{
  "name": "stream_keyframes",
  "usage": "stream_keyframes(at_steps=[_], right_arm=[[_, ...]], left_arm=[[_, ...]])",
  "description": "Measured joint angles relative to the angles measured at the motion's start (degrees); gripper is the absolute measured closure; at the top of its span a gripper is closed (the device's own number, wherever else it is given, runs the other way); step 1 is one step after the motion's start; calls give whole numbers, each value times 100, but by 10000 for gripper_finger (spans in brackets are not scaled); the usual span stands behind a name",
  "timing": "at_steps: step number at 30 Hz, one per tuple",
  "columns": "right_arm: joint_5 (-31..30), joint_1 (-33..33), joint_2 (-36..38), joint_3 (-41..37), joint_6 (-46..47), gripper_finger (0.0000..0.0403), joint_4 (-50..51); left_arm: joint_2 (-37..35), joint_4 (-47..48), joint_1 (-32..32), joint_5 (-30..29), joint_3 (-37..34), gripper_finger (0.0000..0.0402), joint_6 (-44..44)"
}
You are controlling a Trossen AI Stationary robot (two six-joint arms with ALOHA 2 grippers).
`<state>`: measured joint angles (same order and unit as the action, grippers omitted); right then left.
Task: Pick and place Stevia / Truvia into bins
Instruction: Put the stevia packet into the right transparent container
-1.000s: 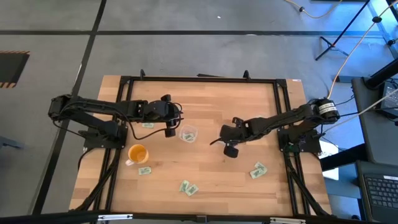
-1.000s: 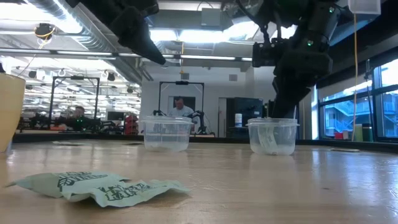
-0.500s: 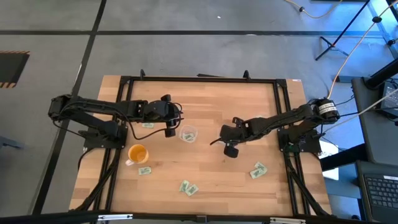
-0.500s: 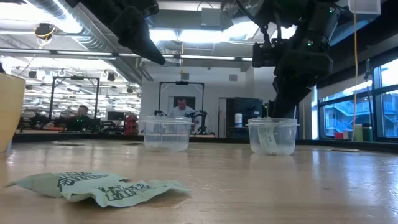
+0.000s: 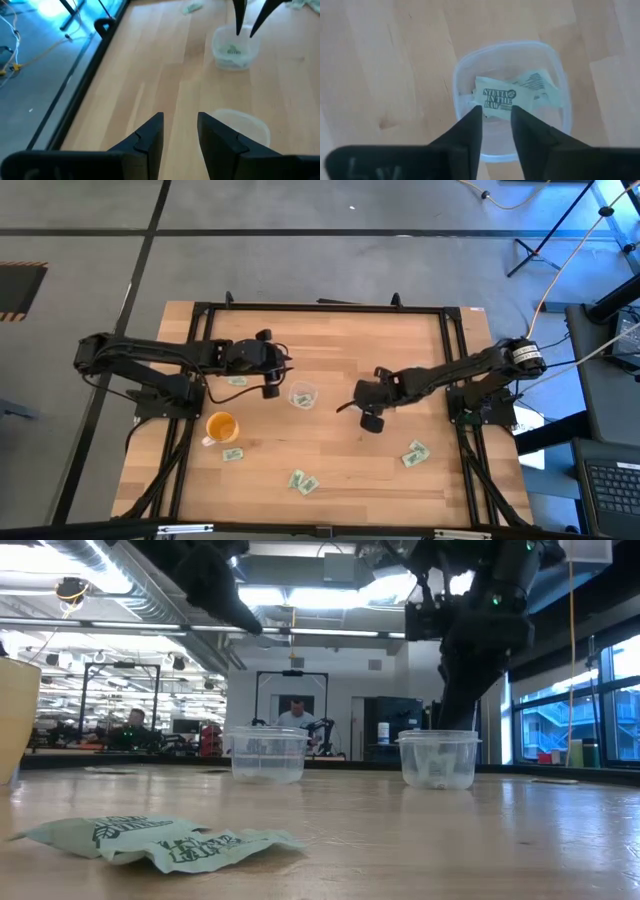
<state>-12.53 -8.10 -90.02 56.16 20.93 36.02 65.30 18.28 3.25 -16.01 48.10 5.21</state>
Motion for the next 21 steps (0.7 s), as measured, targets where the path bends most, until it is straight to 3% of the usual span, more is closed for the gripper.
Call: stream_keyframes(at_steps=[9, 14, 19, 21], right_arm=[[236, -146, 311, 627, 365, 279, 793], [1191, -572, 685, 643, 1526, 279, 1542], [1234, -1157, 784, 636, 2927, 279, 2209], [1234, -1349, 766, 628, 3544, 279, 2427]], left_arm=[[-532, 309, -15, 77, 2, 288, 155], [-560, 406, -20, 107, 4, 288, 153], [-558, 738, -20, 157, -2, 288, 514], [-652, 543, -9, 445, -129, 288, 687]])
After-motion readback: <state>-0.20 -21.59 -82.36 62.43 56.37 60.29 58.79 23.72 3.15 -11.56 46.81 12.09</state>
